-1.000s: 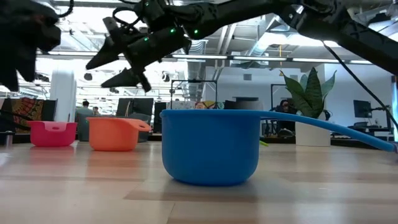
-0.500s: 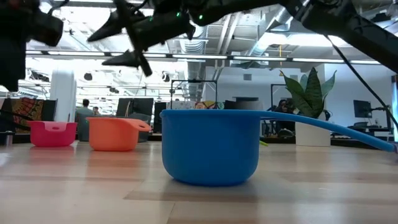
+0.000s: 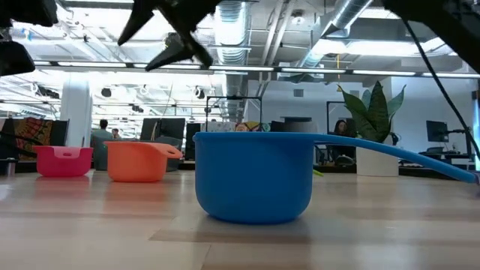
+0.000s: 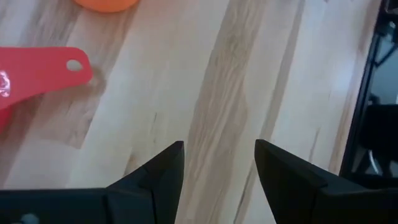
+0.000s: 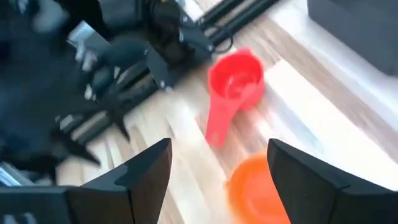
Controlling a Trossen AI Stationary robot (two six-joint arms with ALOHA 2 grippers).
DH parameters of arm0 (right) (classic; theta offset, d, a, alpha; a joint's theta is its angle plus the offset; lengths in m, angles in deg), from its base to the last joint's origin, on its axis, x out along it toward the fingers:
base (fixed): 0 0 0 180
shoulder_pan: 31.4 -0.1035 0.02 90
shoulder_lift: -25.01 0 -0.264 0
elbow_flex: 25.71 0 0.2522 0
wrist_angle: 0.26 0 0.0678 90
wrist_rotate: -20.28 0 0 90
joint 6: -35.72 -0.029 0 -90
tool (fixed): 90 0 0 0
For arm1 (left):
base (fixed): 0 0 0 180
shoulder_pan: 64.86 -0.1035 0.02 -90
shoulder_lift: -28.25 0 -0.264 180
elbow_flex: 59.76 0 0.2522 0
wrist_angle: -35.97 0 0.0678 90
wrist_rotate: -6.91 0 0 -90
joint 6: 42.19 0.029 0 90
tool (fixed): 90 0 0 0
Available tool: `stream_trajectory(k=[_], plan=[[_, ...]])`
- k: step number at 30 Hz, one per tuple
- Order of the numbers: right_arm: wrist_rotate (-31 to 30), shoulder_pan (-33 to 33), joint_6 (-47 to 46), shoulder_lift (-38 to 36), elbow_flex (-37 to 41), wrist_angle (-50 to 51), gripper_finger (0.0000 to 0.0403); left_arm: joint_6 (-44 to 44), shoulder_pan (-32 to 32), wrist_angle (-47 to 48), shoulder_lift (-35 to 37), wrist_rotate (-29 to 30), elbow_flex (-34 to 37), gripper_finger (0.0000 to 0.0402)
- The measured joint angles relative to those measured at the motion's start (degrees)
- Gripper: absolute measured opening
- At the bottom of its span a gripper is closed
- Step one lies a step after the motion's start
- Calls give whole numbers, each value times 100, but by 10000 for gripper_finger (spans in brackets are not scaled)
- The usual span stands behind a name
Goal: Nest measuring cups in basket
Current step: Stack the red measuring cup on top of the orange measuring cup
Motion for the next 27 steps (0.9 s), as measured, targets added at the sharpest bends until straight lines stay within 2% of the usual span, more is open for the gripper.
stream_trajectory(k=[3, 7, 9, 11, 13, 15, 18, 21, 27], plan=[[-687, -433, 147, 0, 0, 206, 282, 157, 121, 145, 135, 229, -2, 184], [-1202, -879, 781, 257, -15, -121, 282, 527, 223, 333, 182, 476, -4, 184], [-1239, -1000, 1023, 442, 17, -96, 282, 652, 251, 415, 179, 485, -4, 184], [-1238, -1073, 1097, 686, -3, -559, 282, 789, 253, 439, 163, 485, -4, 184], [-1201, -1080, 1113, 728, 21, -437, 282, 877, 253, 450, 172, 486, -4, 184], [-1169, -1066, 1080, 933, -33, -964, 282, 949, 251, 461, 168, 482, -4, 184], [-1107, -1018, 1086, 1026, 31, -777, 282, 1042, 253, 498, 167, 377, -4, 184], [-1138, -1008, 1165, 1107, 7, -1034, 282, 1043, 253, 632, 172, 371, -4, 184], [-1112, -903, 1917, 1103, 2, -1559, 282, 1040, 252, 774, 173, 345, -7, 185]])
